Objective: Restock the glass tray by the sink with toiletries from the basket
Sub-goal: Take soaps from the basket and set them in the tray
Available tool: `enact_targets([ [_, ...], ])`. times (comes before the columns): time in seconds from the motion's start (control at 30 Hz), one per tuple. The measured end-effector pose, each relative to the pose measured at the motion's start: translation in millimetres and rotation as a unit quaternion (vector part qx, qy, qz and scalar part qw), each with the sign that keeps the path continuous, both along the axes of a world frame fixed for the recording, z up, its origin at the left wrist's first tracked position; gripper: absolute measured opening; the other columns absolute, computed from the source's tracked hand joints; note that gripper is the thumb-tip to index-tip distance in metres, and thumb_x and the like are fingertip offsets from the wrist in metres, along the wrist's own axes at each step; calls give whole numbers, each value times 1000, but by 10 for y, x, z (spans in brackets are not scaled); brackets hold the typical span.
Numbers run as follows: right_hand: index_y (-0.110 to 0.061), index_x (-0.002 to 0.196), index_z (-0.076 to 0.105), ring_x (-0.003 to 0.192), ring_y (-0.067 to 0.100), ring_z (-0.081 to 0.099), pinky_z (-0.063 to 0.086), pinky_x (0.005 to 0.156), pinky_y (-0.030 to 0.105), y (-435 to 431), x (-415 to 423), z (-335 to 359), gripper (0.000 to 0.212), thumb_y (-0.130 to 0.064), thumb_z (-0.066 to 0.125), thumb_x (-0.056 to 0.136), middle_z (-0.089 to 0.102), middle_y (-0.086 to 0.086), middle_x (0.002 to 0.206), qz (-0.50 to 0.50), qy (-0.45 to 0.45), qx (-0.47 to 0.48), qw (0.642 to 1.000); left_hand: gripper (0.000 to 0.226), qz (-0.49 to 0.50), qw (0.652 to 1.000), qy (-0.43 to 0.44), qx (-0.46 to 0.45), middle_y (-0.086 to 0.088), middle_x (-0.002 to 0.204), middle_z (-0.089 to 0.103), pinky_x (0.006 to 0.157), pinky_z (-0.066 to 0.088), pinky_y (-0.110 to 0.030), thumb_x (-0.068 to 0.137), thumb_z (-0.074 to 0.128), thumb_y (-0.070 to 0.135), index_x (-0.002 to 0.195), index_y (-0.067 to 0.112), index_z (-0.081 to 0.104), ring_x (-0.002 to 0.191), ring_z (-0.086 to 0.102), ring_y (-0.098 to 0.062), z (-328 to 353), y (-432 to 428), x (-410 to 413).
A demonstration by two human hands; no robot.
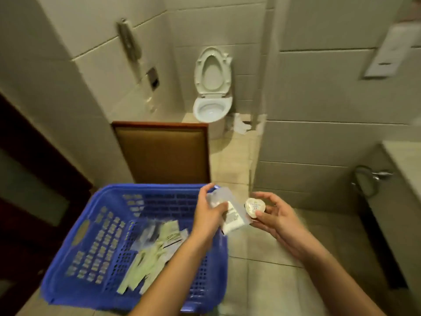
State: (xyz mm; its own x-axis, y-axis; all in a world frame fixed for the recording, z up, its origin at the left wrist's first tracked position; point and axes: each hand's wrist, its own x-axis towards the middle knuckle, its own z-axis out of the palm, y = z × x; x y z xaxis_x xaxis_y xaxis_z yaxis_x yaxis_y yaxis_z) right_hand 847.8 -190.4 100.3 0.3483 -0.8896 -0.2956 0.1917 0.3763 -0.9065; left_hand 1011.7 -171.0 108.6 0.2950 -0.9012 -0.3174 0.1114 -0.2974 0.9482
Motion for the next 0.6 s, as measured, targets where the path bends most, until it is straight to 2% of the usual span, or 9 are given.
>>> enact_targets([
  [0.07, -16, 109, 57, 79, 17, 66, 58, 72, 27, 112, -503, 135, 35, 10, 52, 86, 66, 11, 95, -48, 2, -26, 998, 31, -82, 996, 7, -21, -4, 98, 62, 58, 51, -23, 86, 56, -4, 99, 23, 61, 70, 60, -11, 181, -21, -522],
  [0.13, -14, 112, 58, 86, 22, 66, 58, 76, 30, 258, -1069, 249, 34, 7, 55, 86, 68, 11, 98, -101, 11, -51, 994, 26, -168, 985, 23, -44, 2, 89, 63, 56, 49, -16, 85, 59, -4, 90, 20, 65, 63, 58, -4, 307, -14, -1090],
  [0.33, -18, 110, 60, 79, 13, 69, 57, 69, 25, 913, -2808, 429, 35, 6, 58, 84, 73, 2, 92, -240, 55, -79, 966, 28, -357, 931, 3, -71, 9, 83, 61, 58, 47, -16, 76, 72, -1, 87, 23, 67, 67, 56, -2, 440, 260, -2912],
  [0.5, -15, 110, 60, 72, 21, 71, 57, 67, 26, 1850, -4330, 420, 34, 7, 59, 84, 72, 8, 83, -398, 92, -58, 911, 29, -478, 876, 16, -65, 7, 82, 61, 52, 46, -13, 77, 69, -6, 95, 16, 65, 54, 54, 4, 362, 706, -4560],
  [0.6, -15, 106, 62, 71, 22, 70, 57, 69, 29, 2473, -5021, 326, 33, 8, 58, 84, 67, 12, 85, -499, 81, -26, 862, 28, -561, 827, 18, -44, 4, 89, 63, 58, 48, -16, 78, 68, -5, 96, 16, 64, 59, 56, -5, 255, 1060, -5403],
])
